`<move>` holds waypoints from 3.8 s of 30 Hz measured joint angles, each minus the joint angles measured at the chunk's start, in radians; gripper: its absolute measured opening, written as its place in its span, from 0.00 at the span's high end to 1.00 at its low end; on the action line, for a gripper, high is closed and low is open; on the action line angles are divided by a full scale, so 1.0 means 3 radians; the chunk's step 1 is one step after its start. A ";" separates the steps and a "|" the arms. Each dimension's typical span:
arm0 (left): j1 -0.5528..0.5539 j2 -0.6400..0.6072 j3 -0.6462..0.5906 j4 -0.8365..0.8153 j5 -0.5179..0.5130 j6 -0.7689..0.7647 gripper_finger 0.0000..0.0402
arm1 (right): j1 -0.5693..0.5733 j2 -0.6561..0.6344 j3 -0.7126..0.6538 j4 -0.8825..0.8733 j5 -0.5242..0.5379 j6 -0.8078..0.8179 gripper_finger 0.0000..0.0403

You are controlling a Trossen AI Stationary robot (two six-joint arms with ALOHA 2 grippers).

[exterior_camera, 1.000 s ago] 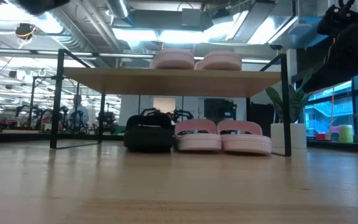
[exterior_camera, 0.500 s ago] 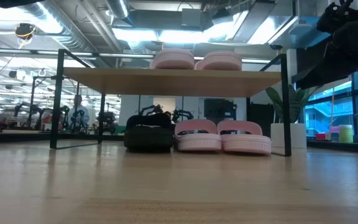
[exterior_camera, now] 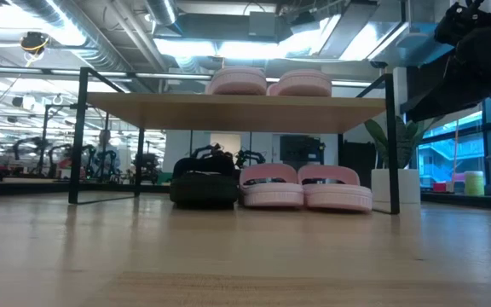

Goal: Pick and place slides into the shelf
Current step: Move the black slipper under the shelf

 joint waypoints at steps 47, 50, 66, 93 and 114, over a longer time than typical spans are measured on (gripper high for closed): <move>-0.0277 0.1896 0.0839 -0.1729 0.1206 -0.0530 0.36 | -0.0001 0.0001 0.0000 0.0037 0.0000 -0.0003 0.48; -0.0277 0.1996 0.0837 -0.1796 0.1189 -0.0505 0.36 | 0.0000 0.0001 0.0000 0.0044 0.0000 -0.0003 0.48; -0.0192 0.2025 0.0837 -0.1789 0.1173 -0.0336 0.62 | 0.0000 0.0001 0.0000 0.0046 -0.0001 -0.0012 0.48; -0.0083 0.2019 0.1076 -0.1794 0.0943 0.0270 0.99 | -0.0001 0.0001 0.0000 0.0042 -0.0001 -0.0042 0.48; 0.0574 0.2016 0.1880 -0.1791 -0.0892 0.1138 0.99 | 0.0000 0.0001 0.0000 0.0042 -0.0002 -0.0200 0.48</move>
